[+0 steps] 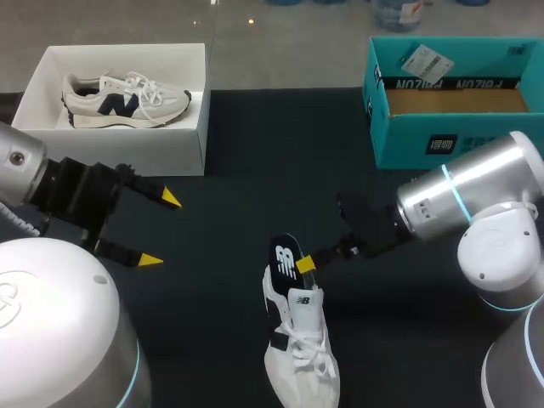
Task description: Take the shoe out of the shoebox, open the shoe tongue, remove and reinsert the insole, then place the shoe into the shoebox
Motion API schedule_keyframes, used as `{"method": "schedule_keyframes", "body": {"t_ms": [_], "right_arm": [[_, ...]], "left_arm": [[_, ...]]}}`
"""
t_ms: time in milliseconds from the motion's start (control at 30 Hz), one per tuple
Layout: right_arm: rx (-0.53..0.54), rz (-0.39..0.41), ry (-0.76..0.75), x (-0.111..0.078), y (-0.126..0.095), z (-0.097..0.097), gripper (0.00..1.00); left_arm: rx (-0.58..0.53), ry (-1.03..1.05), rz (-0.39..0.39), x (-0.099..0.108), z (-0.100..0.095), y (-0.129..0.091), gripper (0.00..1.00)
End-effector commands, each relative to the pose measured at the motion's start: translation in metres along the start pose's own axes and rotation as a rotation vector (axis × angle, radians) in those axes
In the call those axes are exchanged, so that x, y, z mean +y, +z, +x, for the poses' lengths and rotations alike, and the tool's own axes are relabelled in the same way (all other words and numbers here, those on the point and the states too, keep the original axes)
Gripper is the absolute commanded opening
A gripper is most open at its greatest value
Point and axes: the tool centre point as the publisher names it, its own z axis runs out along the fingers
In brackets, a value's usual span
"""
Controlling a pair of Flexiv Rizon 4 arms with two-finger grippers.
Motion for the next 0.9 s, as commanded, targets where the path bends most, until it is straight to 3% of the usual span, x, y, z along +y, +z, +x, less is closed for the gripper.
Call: {"method": "schedule_keyframes", "body": {"t_ms": [33, 200, 233, 267, 300, 500, 767, 833, 900], "right_arm": [[-0.002, -0.017, 0.022, -0.016, 0.012, 0.004, 0.00], [-0.001, -0.021, 0.036, -0.019, 0.012, 0.004, 0.00], [-0.005, -0.022, 0.036, -0.016, 0.010, 0.003, 0.07], [-0.009, -0.023, 0.034, -0.014, 0.008, 0.002, 0.28], [-0.014, -0.022, 0.029, -0.012, 0.006, 0.000, 0.37], [-0.029, -0.012, 0.000, 0.006, 0.000, -0.007, 0.36], [-0.015, 0.007, -0.020, 0.020, 0.007, -0.014, 0.34], [-0.011, 0.013, -0.023, 0.022, 0.008, -0.015, 0.29], [-0.011, 0.016, -0.024, 0.022, 0.009, -0.015, 0.04]], "left_arm": [[0.003, -0.001, -0.002, 0.000, 0.000, -0.001, 1.00], [0.003, -0.001, -0.002, 0.000, 0.000, -0.001, 1.00], [0.003, -0.001, -0.002, 0.000, 0.000, -0.001, 1.00], [0.003, -0.001, -0.002, 0.000, 0.000, -0.001, 1.00], [0.003, -0.001, -0.002, 0.000, 0.000, -0.001, 1.00], [0.003, -0.001, -0.002, 0.000, 0.000, -0.001, 1.00], [0.003, -0.001, -0.002, 0.000, 0.000, -0.001, 1.00], [0.003, -0.001, -0.002, 0.000, 0.000, -0.001, 1.00], [0.003, -0.001, -0.002, 0.000, 0.000, -0.001, 1.00]]}}
